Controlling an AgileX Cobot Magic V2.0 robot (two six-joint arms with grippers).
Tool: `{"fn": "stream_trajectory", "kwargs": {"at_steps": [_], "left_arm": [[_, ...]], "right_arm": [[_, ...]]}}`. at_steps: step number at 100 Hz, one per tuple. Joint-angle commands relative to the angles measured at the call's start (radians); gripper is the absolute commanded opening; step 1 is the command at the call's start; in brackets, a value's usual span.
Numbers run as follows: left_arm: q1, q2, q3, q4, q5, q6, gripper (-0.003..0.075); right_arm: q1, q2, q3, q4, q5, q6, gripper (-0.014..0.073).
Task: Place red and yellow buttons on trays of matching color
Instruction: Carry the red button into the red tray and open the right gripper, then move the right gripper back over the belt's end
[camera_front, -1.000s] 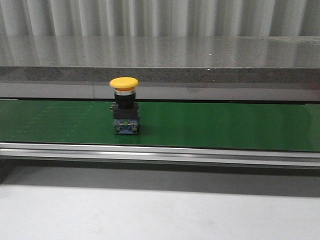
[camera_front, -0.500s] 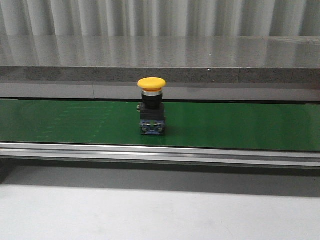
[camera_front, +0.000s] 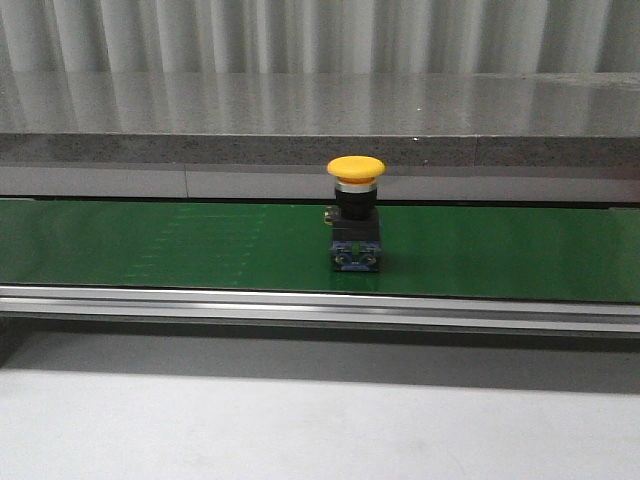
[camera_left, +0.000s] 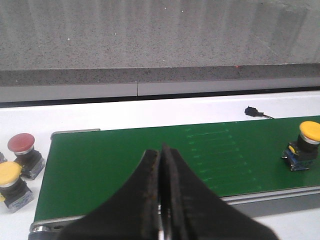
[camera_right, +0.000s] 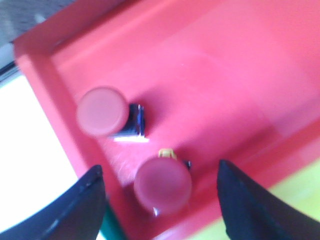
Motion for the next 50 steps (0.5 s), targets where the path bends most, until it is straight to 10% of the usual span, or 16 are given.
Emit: {"fn": "stream_trajectory", "kwargs": {"at_steps": [1, 50], "left_arm": [[-0.009, 0.005, -0.026, -0.017, -0.075, 0.002, -0.0020], [-0.009, 0.005, -0.026, -0.017, -0.075, 0.002, -0.0020]], "right_arm": [[0.008, -0.126, 0.037, 0.001, -0.055, -0.001, 0.0490], [0.176, -0.547, 0.217, -0.006, 0.162, -0.001, 0.0551]]}}
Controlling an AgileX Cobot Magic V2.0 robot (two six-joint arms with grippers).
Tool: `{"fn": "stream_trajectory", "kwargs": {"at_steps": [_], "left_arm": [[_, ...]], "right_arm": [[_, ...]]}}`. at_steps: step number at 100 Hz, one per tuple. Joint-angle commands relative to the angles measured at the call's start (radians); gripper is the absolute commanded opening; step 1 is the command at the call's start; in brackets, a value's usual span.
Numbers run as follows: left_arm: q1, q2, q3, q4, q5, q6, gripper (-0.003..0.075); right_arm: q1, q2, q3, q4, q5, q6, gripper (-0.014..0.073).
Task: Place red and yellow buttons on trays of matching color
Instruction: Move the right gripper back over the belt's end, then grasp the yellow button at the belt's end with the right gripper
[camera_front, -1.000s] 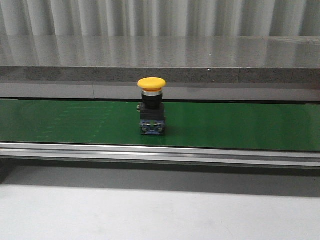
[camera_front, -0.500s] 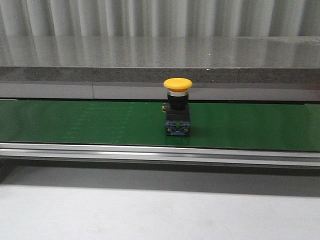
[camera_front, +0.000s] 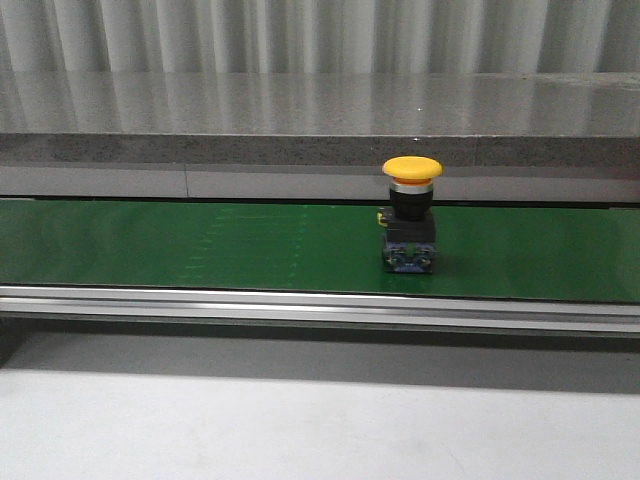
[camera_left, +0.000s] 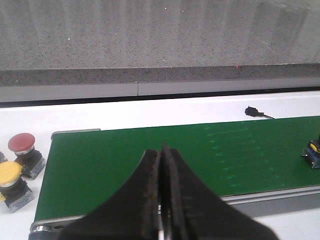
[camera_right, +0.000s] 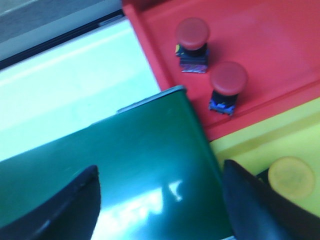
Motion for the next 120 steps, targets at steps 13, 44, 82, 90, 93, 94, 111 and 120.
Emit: {"fn": "stream_trajectory", "kwargs": {"at_steps": [13, 44, 82, 90, 93, 94, 111, 120], "left_arm": [[-0.009, 0.005, -0.026, -0.017, -0.075, 0.002, -0.0020], [-0.009, 0.005, -0.026, -0.017, -0.075, 0.002, -0.0020], [-0.009, 0.005, -0.026, -0.017, -0.075, 0.002, -0.0020], [-0.009, 0.005, -0.026, -0.017, -0.075, 0.002, -0.0020], [-0.009, 0.005, -0.026, -0.017, -0.075, 0.002, -0.0020], [-0.009, 0.005, -0.026, -0.017, -0.075, 0.002, -0.0020], [-0.009, 0.005, -0.026, -0.017, -0.075, 0.002, -0.0020], [-0.009, 0.005, -0.026, -0.017, -0.075, 0.002, -0.0020]], "right_arm": [[0.088, -0.104, -0.021, 0.000, 0.096, -0.016, 0.0556], [0.339, -0.037, -0.058, 0.027, 0.275, -0.061, 0.0556], [0.535, 0.200, -0.161, 0.125, 0.341, -0.257, 0.0554], [0.552, 0.247, -0.186, 0.143, 0.340, -0.301, 0.0554], [0.555, 0.267, -0.197, 0.155, 0.338, -0.317, 0.0554], [0.555, 0.271, -0.199, 0.157, 0.338, -0.317, 0.0554], [0.557, 0.353, -0.241, 0.173, 0.284, -0.352, 0.0553], [0.557, 0.381, -0.251, 0.173, 0.245, -0.372, 0.0533]]}}
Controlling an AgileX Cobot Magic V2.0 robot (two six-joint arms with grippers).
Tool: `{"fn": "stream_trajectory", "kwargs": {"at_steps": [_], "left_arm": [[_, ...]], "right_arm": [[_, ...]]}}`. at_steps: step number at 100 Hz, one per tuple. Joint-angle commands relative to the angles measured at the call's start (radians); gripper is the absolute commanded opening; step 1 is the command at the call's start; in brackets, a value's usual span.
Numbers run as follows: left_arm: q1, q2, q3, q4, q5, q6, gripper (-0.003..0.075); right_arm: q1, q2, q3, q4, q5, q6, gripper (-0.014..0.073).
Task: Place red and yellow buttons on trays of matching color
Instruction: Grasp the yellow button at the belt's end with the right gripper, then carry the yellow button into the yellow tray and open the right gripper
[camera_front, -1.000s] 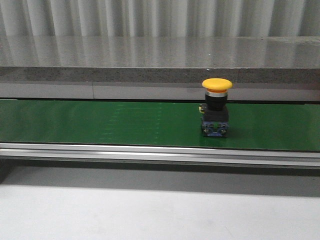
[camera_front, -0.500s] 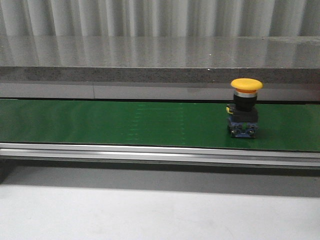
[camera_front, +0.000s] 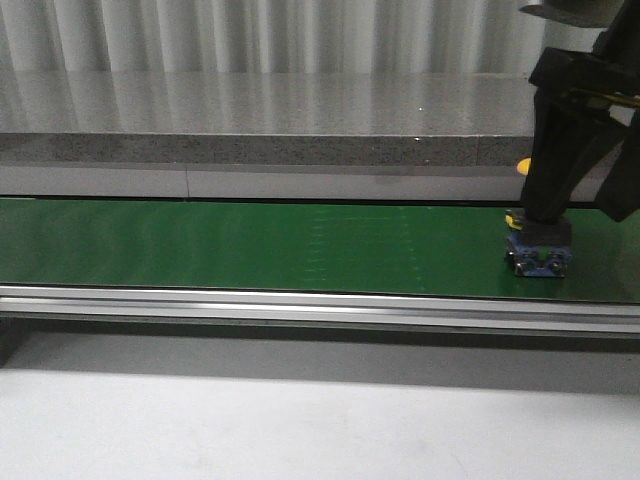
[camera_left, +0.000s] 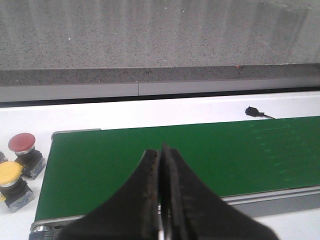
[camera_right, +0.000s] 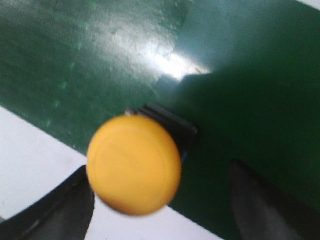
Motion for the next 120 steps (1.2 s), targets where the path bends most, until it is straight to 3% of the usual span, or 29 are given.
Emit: {"fn": "stream_trajectory", "kwargs": {"at_steps": [1, 11, 21, 32, 44, 67, 90, 120], "left_arm": [[-0.009, 0.005, -0.026, -0.017, -0.075, 0.002, -0.0020], [-0.009, 0.005, -0.026, -0.017, -0.075, 0.002, -0.0020], [-0.009, 0.005, -0.026, -0.017, -0.075, 0.002, -0.0020], [-0.009, 0.005, -0.026, -0.017, -0.075, 0.002, -0.0020], [-0.009, 0.005, -0.026, -0.017, -0.075, 0.002, -0.0020], [-0.009, 0.005, -0.026, -0.017, -0.075, 0.002, -0.0020], [-0.009, 0.005, -0.026, -0.017, -0.075, 0.002, -0.0020], [-0.009, 0.005, -0.026, -0.017, -0.086, 0.002, -0.0020]], "right_arm": [[0.002, -0.010, -0.042, 0.023, -0.058, -0.036, 0.0528], [0.002, 0.000, -0.045, 0.023, -0.078, -0.051, 0.0407], [0.002, -0.001, -0.045, 0.022, -0.080, -0.051, 0.0190], [0.002, -0.007, -0.045, 0.022, -0.080, -0.050, 0.0078], [-0.004, -0.049, -0.024, 0.021, -0.106, -0.004, 0.0066], [-0.103, -0.212, 0.124, -0.072, -0.204, 0.224, 0.0066], [-0.311, -0.414, 0.282, -0.187, -0.213, 0.389, 0.0066], [-0.630, -0.558, 0.380, -0.227, -0.221, 0.392, 0.0066]]}}
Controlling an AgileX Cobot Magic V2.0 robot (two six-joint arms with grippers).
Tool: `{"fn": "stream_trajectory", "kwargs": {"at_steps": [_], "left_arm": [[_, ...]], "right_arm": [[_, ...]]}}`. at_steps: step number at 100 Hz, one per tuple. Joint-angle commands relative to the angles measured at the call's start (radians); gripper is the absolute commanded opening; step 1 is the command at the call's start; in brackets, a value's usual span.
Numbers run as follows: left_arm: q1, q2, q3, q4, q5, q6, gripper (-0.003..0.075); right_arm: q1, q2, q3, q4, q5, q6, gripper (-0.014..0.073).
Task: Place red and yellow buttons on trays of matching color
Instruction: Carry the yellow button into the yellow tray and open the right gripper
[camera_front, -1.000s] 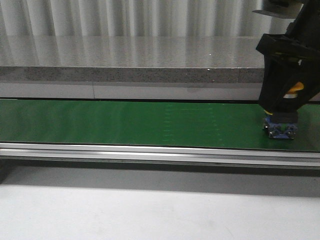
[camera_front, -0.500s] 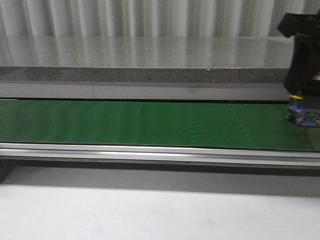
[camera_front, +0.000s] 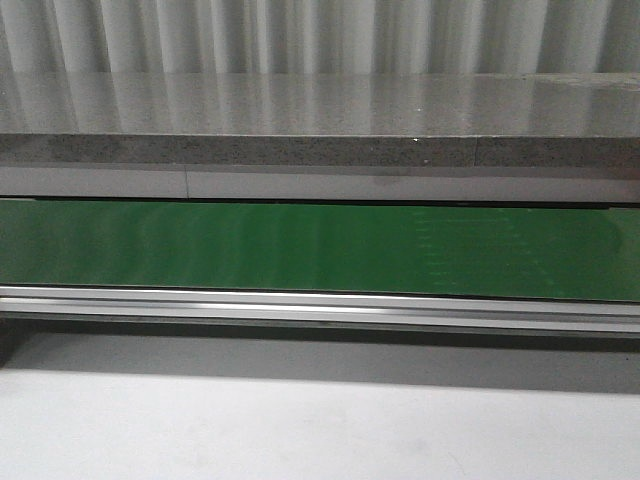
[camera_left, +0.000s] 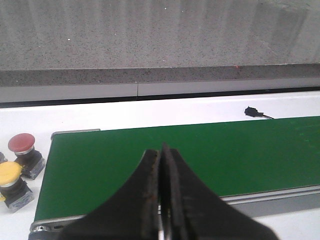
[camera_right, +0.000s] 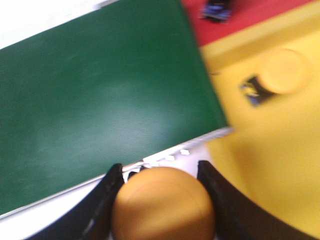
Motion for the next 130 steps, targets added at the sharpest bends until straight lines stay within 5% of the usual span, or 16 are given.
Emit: {"fn": "stream_trajectory", "kwargs": {"at_steps": [1, 40, 109, 119, 130], "left_arm": [[-0.009, 0.005, -0.026, -0.017, -0.088, 0.002, -0.0020], [-0.009, 0.005, -0.026, -0.017, -0.088, 0.002, -0.0020], [-0.009, 0.005, -0.026, -0.017, -0.089, 0.002, -0.0020], [-0.009, 0.005, -0.026, -0.017, -0.089, 0.002, -0.0020], [-0.009, 0.005, -0.026, -0.017, -0.089, 0.002, -0.0020]], "right_arm": [[-0.068, -0.022, -0.004, -0.008, -0.055, 0.004, 0.0066], [-0.272, 0.079, 0.033, -0.024, -0.171, 0.049, 0.0066], [-0.302, 0.390, 0.033, -0.024, -0.289, 0.117, 0.0085], [-0.302, 0.392, 0.033, -0.024, -0.299, 0.119, 0.0166], [-0.302, 0.392, 0.033, -0.024, -0.302, 0.119, 0.0378]]}}
